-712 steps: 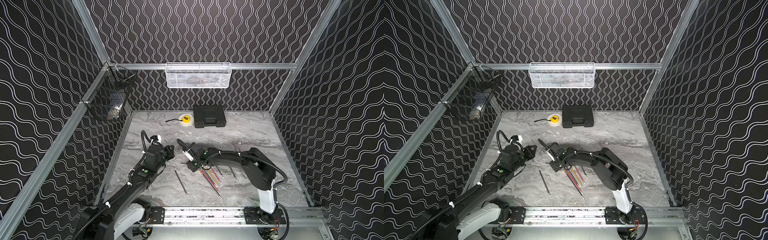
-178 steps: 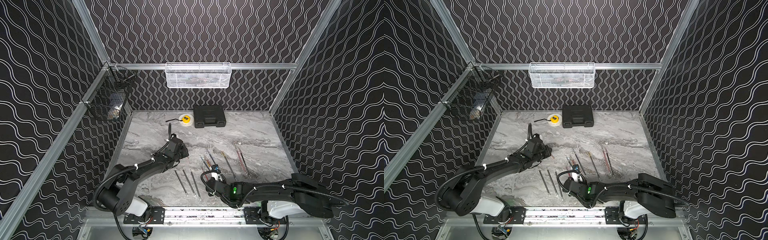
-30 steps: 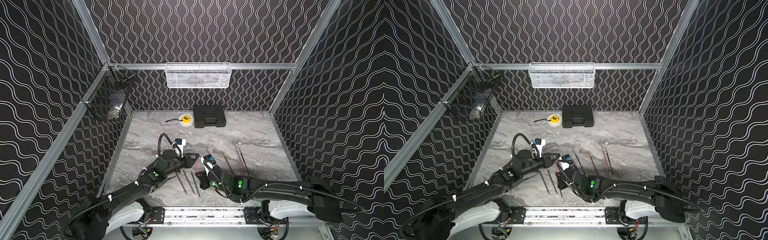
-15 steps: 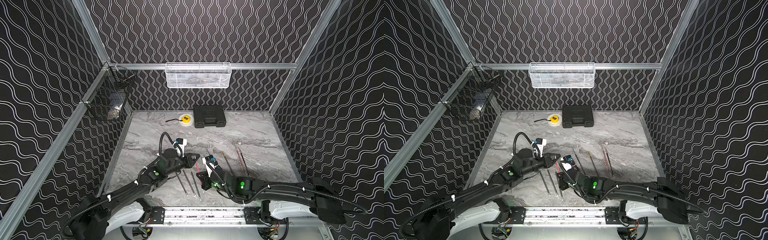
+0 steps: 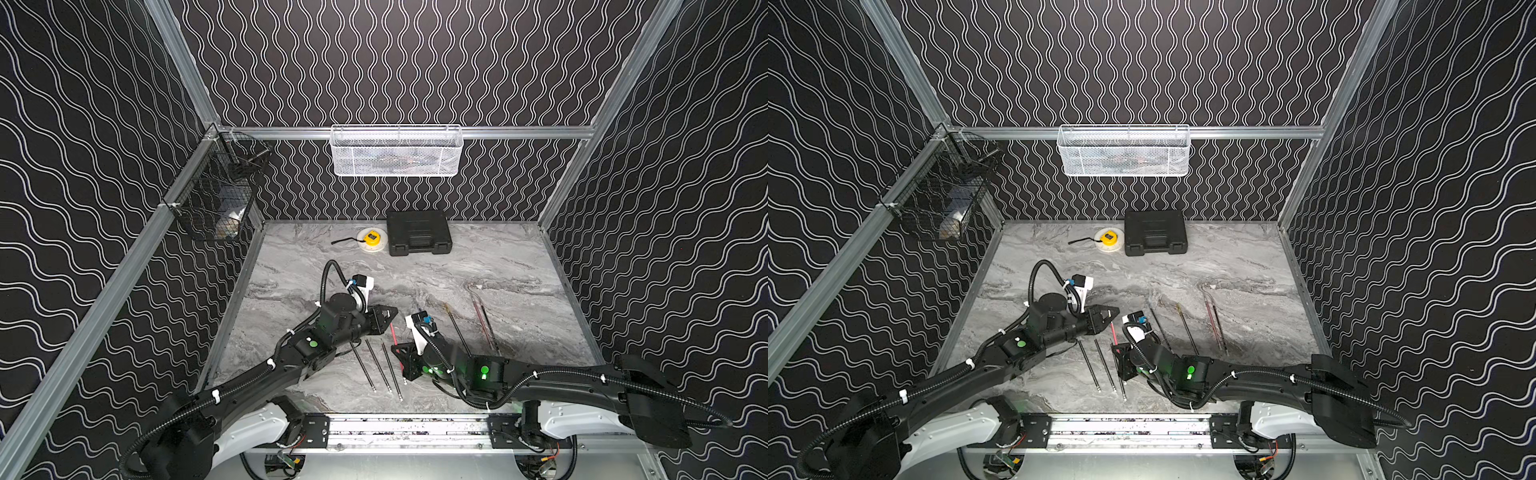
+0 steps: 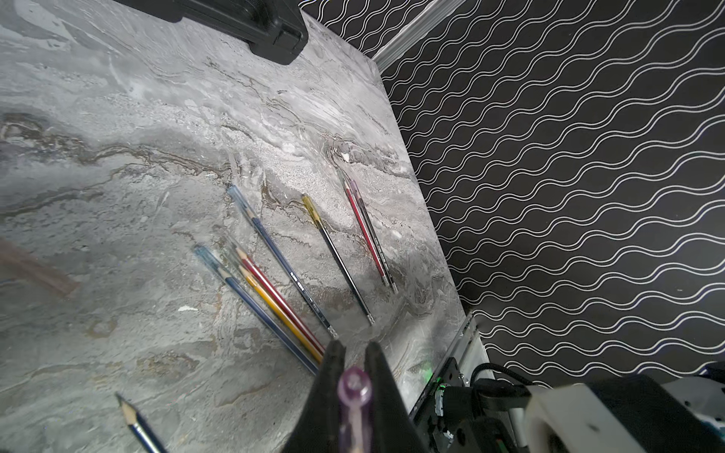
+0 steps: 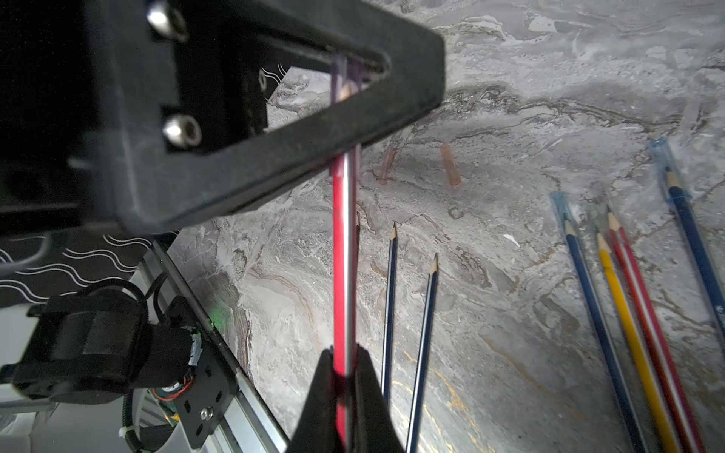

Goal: Remove the protective cover of the pencils
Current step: Remove the protective sleeve from the pencil.

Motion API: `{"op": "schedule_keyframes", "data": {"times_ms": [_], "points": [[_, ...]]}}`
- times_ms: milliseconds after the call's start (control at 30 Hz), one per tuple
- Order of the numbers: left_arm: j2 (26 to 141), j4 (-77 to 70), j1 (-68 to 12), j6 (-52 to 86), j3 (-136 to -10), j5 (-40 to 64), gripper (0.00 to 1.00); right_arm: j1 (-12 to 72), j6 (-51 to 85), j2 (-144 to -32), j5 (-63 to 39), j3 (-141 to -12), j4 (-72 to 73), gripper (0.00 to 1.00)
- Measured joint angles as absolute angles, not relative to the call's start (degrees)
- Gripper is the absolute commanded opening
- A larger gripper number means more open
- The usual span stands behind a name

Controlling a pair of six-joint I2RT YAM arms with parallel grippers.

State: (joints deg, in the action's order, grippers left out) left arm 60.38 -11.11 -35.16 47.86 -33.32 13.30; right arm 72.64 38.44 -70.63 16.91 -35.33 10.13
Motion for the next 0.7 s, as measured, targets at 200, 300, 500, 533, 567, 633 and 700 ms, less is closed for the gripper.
{"op": "schedule_keyframes", "data": {"times_ms": [200, 300, 500, 533, 567, 633, 700], "points": [[60.4, -9.2, -30.2, 49.5, -34.2, 18.1, 0.0, 73.0, 39.4, -70.7, 18.2, -35.1, 13.3, 0.0], [60.5, -8.9, -27.1, 51.0, -34.2, 21.8, 0.0, 73.5, 39.6, -70.9, 19.2, -35.1, 14.5, 0.0], [60.1, -6.0, -22.9, 52.4, -34.6, 25.3, 0.0, 74.7, 39.9, -71.7, 20.6, -35.5, 15.5, 0.0], [60.0, -5.6, -22.4, 52.4, -34.9, 25.3, 0.0, 74.9, 39.9, -71.9, 20.7, -35.6, 15.5, 0.0], [59.9, -5.2, -22.1, 52.4, -35.1, 25.2, 0.0, 75.1, 39.9, -72.1, 20.8, -35.7, 15.5, 0.0], [59.7, -5.1, -21.0, 52.1, -35.4, 22.0, 0.0, 75.6, 40.1, -72.2, 19.8, -36.0, 14.2, 0.0], [59.4, -7.3, -19.4, 52.2, -36.1, 15.3, 0.0, 76.8, 40.1, -72.9, 16.6, -35.9, 10.8, 0.0]]}}
